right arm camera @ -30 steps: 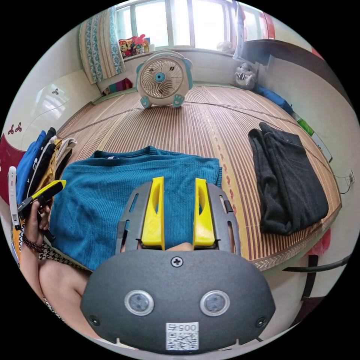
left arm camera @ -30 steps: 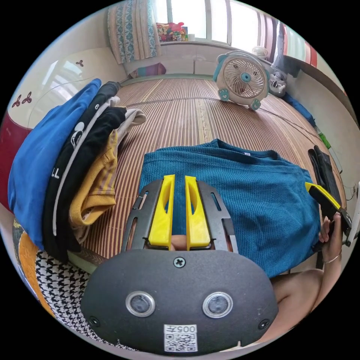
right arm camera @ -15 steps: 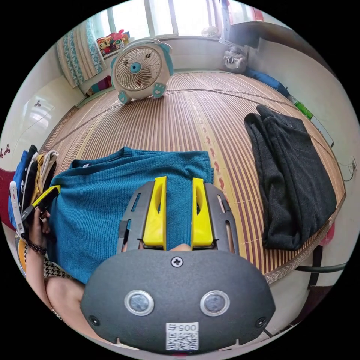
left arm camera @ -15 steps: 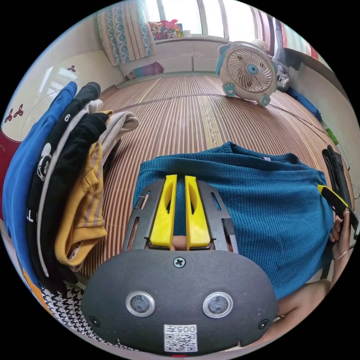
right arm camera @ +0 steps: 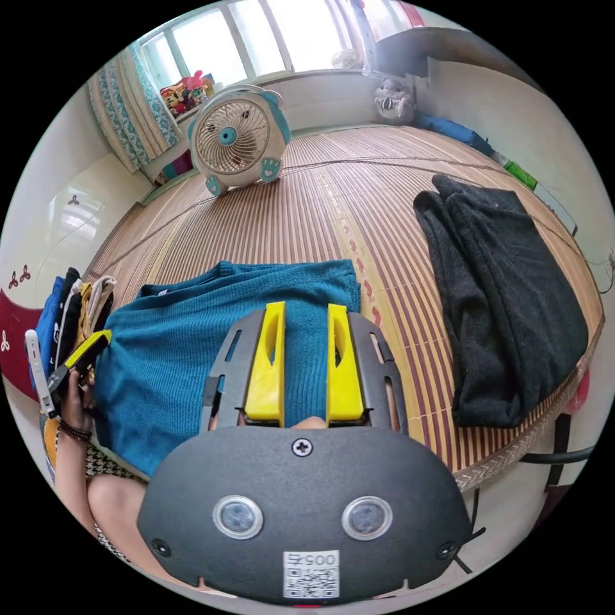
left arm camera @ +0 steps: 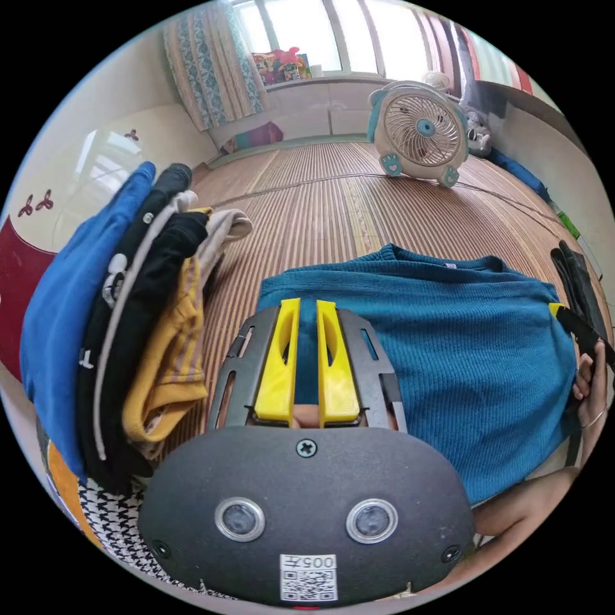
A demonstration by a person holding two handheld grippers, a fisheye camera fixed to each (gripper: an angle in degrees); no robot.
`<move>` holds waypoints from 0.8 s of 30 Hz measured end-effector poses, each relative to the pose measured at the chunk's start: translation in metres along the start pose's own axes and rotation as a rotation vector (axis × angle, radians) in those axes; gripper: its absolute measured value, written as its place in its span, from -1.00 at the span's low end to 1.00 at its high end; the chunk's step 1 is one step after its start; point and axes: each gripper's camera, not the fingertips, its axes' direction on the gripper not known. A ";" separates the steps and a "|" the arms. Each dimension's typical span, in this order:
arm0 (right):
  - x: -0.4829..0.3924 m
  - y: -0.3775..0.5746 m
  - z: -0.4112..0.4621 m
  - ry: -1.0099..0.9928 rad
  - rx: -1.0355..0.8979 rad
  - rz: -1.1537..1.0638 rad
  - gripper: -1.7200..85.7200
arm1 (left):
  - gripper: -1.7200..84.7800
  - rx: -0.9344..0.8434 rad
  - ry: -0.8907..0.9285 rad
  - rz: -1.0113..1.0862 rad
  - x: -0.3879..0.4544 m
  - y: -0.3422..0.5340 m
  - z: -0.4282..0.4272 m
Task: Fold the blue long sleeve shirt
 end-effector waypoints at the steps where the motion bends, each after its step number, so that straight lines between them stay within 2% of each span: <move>1: -0.003 0.005 -0.004 0.027 0.009 -0.028 -0.77 | -0.86 0.009 -0.020 0.002 0.000 0.003 -0.005; 8: 0.003 0.042 -0.040 0.113 0.089 -0.093 -0.71 | -0.87 0.044 0.068 -0.113 -0.009 0.035 -0.049; 13: 0.041 0.069 -0.057 0.109 0.051 0.009 -0.71 | -0.87 0.079 0.107 0.008 0.026 0.059 -0.085; 17: 0.063 0.078 -0.078 0.053 0.068 0.104 -0.72 | -0.85 0.217 0.158 0.093 0.066 0.075 -0.127; 21: 0.082 0.090 -0.091 0.048 0.093 0.141 -0.75 | -0.85 0.352 0.291 0.227 0.108 0.089 -0.159; 24: 0.101 0.099 -0.084 -0.069 0.100 0.232 -0.78 | -0.84 0.337 0.363 0.372 0.142 0.092 -0.164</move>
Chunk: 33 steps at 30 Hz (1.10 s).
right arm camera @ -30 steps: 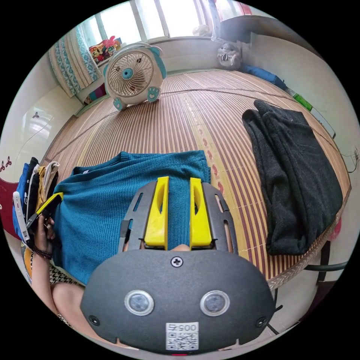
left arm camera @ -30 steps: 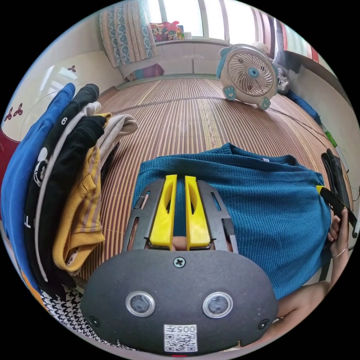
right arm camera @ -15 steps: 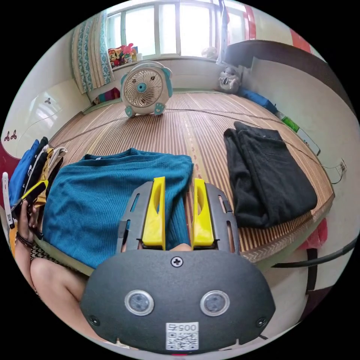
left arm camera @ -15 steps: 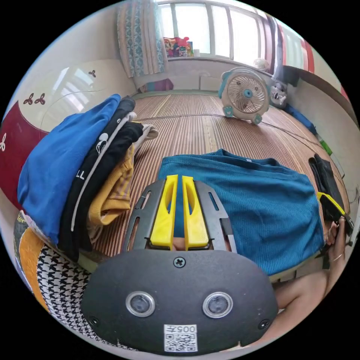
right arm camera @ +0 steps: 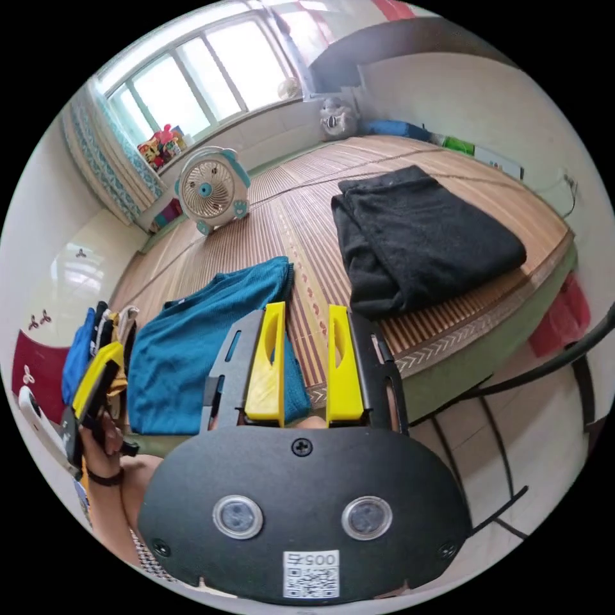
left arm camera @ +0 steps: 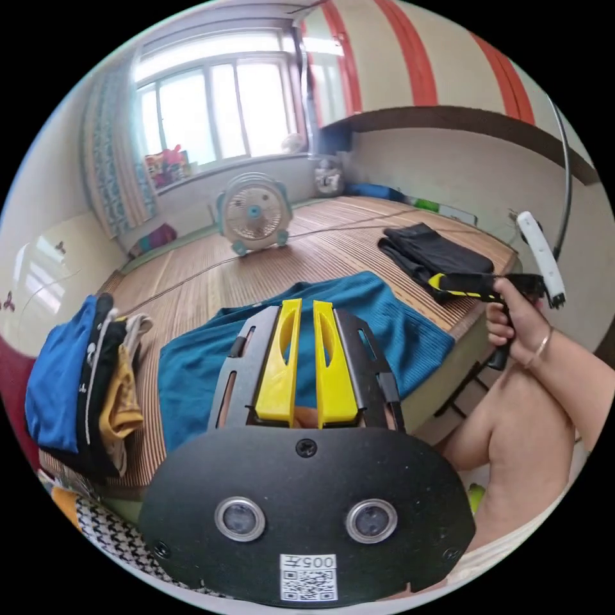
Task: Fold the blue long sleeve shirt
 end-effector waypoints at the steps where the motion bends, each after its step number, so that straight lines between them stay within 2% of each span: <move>1: 0.008 0.002 0.006 -0.047 -0.014 0.037 -0.78 | -0.84 -0.011 0.015 0.023 0.006 -0.002 0.003; 4: 0.013 -0.007 0.021 -0.109 -0.076 0.013 -0.78 | -0.84 -0.075 0.074 0.085 0.028 -0.012 0.021; 14: 0.010 -0.018 0.055 -0.111 -0.231 -0.184 -0.81 | -0.84 -0.260 0.137 0.014 0.060 -0.046 0.083; 21: 0.010 -0.018 0.064 -0.173 -0.297 -0.300 -0.98 | -0.84 -0.384 0.103 -0.046 0.072 -0.059 0.119; 27: 0.008 -0.010 0.061 -0.009 -0.298 -0.382 -1.00 | -0.80 -0.501 -0.027 -0.022 0.079 -0.063 0.146; 33: 0.020 -0.008 0.070 -0.001 -0.358 -0.347 -0.98 | -0.82 -0.492 0.058 -0.086 0.073 -0.067 0.147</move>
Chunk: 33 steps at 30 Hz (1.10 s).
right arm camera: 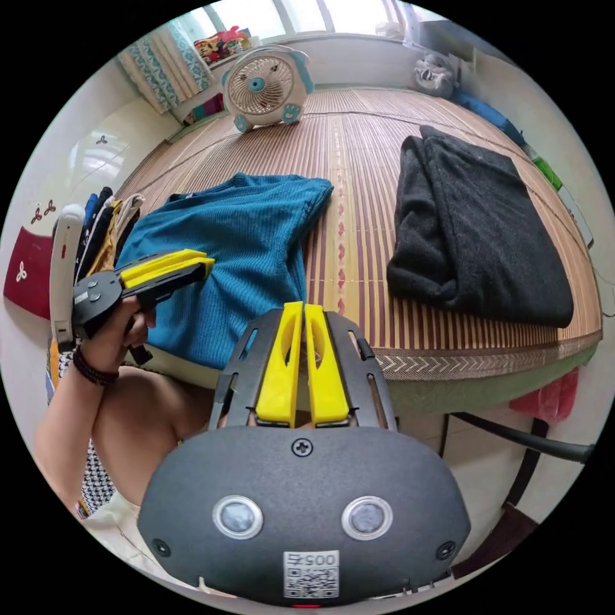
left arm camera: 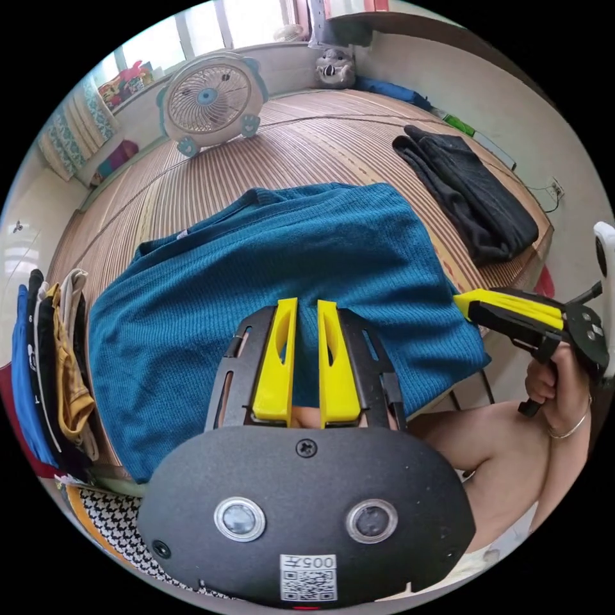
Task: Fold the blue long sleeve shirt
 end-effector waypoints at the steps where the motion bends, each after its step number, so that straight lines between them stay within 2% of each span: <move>1: 0.005 0.000 0.001 -0.025 0.002 0.020 -0.97 | -0.83 0.003 0.006 0.006 0.001 0.000 -0.002; 7: 0.024 0.004 -0.014 0.009 0.150 0.157 -0.90 | -0.84 0.171 0.065 0.157 0.026 0.015 -0.038; 9: 0.030 0.007 -0.016 0.019 0.179 0.195 -0.90 | -0.84 0.226 0.129 0.284 0.044 0.027 -0.052; 12: 0.038 0.008 -0.017 0.022 0.201 0.234 -0.90 | -0.82 0.233 0.247 0.482 0.071 0.040 -0.060; 15: 0.045 0.009 -0.016 0.018 0.218 0.266 -0.90 | -0.80 0.175 0.276 0.594 0.093 0.042 -0.053; 26: 0.070 0.014 -0.012 -0.014 0.236 0.318 -0.90 | -0.73 0.026 0.194 0.709 0.129 0.039 -0.023; 33: 0.079 0.011 -0.008 -0.035 0.235 0.314 -0.88 | -0.82 0.009 0.160 0.689 0.124 0.042 -0.019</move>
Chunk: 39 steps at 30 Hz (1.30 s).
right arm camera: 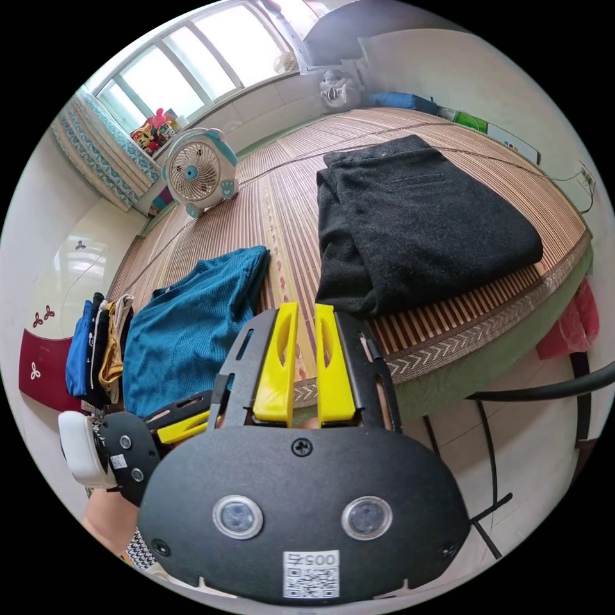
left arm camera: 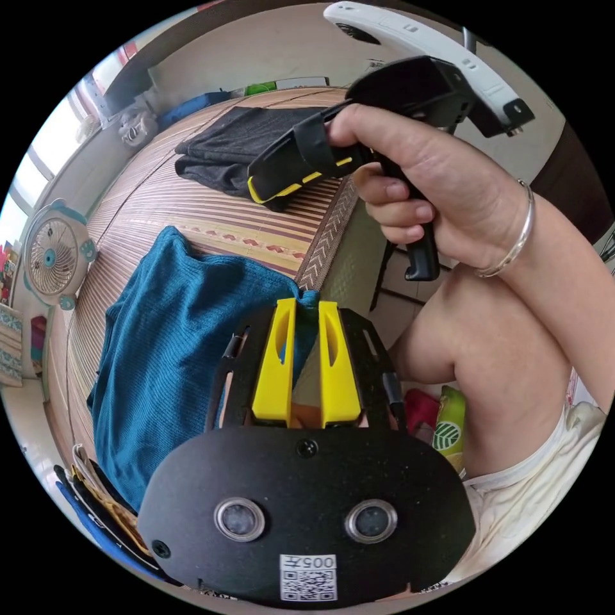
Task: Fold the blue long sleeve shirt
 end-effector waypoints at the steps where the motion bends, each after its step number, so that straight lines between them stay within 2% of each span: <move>1: 0.001 -0.001 0.001 -0.004 -0.002 -0.003 -0.87 | -0.82 0.003 0.006 0.001 -0.001 0.002 -0.001; 8: 0.006 -0.012 0.007 -0.094 -0.030 -0.031 -0.79 | -0.85 0.141 0.058 -0.050 -0.017 0.044 -0.039; 11: 0.010 -0.020 0.016 -0.216 -0.081 -0.039 -0.71 | -0.86 0.210 0.062 -0.060 -0.024 0.070 -0.056; 19: 0.035 -0.053 0.040 -0.512 -0.164 0.135 -0.64 | -0.86 0.314 0.086 -0.111 -0.045 0.132 -0.083; 29: 0.020 -0.076 0.070 -0.518 -0.218 0.181 -0.69 | -0.86 0.366 0.093 -0.164 -0.060 0.189 -0.097; 35: 0.003 -0.076 0.072 -0.427 -0.256 0.176 -0.87 | -0.86 0.369 0.087 -0.157 -0.056 0.206 -0.099; 39: -0.002 -0.073 0.062 -0.453 -0.251 0.166 -0.94 | -0.86 0.394 0.101 -0.142 -0.044 0.214 -0.102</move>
